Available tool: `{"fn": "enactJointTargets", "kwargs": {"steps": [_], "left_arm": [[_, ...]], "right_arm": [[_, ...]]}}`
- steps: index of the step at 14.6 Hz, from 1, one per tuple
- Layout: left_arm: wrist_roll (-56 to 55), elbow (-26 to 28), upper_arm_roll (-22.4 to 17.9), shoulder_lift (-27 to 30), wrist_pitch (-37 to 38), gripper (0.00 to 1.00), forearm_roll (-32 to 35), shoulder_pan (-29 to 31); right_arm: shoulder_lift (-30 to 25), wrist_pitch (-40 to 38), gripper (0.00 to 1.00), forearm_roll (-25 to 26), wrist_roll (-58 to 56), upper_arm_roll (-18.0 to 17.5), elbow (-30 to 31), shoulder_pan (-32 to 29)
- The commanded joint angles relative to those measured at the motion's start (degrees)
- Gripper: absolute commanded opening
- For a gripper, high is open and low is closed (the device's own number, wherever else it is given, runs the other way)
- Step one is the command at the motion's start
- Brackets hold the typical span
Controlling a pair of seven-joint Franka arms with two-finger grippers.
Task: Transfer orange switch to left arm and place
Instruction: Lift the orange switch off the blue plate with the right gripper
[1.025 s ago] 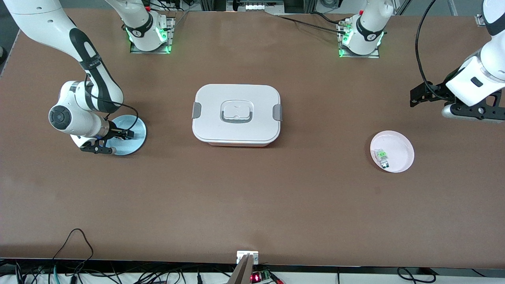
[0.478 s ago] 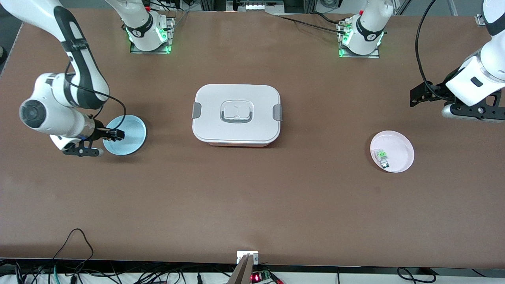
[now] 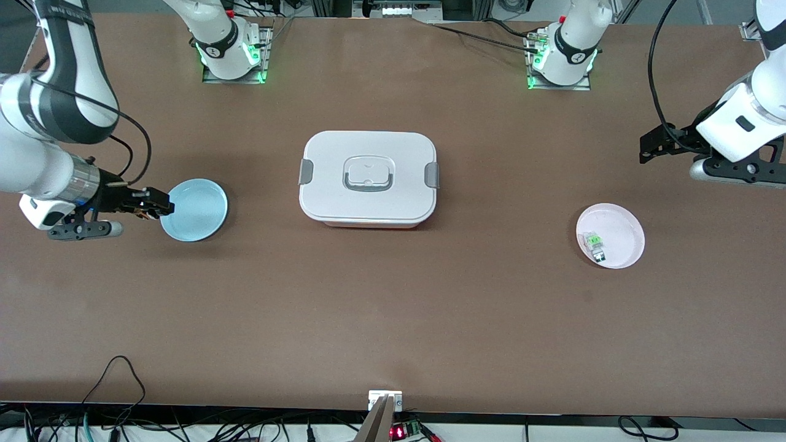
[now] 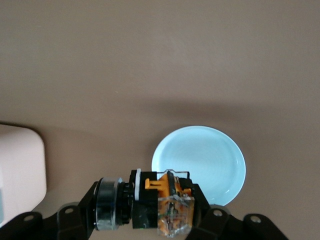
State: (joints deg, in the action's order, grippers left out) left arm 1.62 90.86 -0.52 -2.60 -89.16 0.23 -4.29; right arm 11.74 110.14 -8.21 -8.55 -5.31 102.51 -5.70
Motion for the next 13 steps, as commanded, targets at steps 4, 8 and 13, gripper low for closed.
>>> {"fn": "enactJointTargets", "kwargs": {"steps": [4, 8, 13], "left_arm": [[0.14, -2.27, -0.09, -0.92, 1.53, 1.00, 2.40, -0.63], [-0.21, -2.18, -0.09, -0.92, 1.62, 1.00, 2.14, -0.54], [0.40, -2.36, -0.18, -1.01, 1.70, 1.00, 1.52, -0.19]], "right_arm": [[-1.36, -5.29, 0.36, -11.20, -7.15, -2.86, -6.62, -0.10], [-0.93, -4.76, 0.36, -18.21, -22.69, -3.04, -8.56, -0.10], [0.30, -4.49, 0.36, -26.74, -45.28, -2.95, -8.38, -0.10]]}}
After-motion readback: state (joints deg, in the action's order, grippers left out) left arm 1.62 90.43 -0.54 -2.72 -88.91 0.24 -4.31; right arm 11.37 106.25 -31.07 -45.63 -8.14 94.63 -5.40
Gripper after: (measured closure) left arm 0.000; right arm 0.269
